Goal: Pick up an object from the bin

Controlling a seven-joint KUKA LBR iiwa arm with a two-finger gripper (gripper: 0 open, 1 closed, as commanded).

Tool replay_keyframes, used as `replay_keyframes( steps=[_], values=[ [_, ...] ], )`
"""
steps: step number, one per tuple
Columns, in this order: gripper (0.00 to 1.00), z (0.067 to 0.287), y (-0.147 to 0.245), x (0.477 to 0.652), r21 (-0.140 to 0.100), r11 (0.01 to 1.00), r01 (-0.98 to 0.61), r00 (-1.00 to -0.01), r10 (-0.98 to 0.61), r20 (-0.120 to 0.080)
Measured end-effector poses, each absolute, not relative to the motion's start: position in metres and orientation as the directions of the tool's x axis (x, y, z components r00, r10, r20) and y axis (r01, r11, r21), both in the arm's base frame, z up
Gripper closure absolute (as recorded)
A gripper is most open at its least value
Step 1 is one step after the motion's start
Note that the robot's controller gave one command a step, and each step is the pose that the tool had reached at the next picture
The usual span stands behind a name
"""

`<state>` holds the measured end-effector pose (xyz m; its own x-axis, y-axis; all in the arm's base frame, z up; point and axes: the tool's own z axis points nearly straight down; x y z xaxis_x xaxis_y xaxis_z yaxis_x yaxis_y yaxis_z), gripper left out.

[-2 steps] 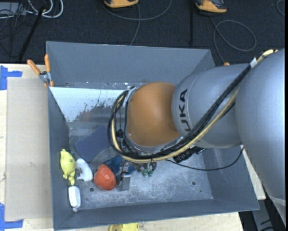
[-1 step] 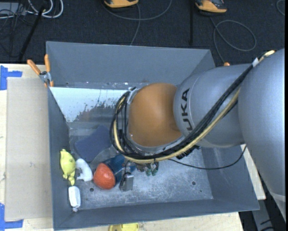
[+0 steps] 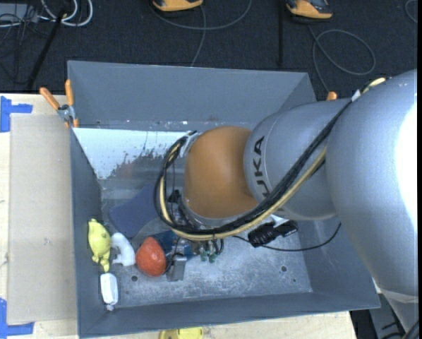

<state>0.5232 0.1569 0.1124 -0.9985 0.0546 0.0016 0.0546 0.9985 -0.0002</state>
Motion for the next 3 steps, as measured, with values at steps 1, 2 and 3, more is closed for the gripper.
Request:
replay_keyframes(
  steps=[1, 2, 3],
  values=[
    [0.0, 0.092, 0.16, 0.501, -0.001, 1.0, 0.009, -1.0, 0.009, 0.001],
    [1.0, 0.071, 0.147, 0.502, 0.003, 0.989, 0.145, -0.989, 0.145, 0.006],
    [1.0, 0.071, 0.147, 0.502, 0.003, 0.989, 0.146, -0.989, 0.146, 0.006]
  ],
)
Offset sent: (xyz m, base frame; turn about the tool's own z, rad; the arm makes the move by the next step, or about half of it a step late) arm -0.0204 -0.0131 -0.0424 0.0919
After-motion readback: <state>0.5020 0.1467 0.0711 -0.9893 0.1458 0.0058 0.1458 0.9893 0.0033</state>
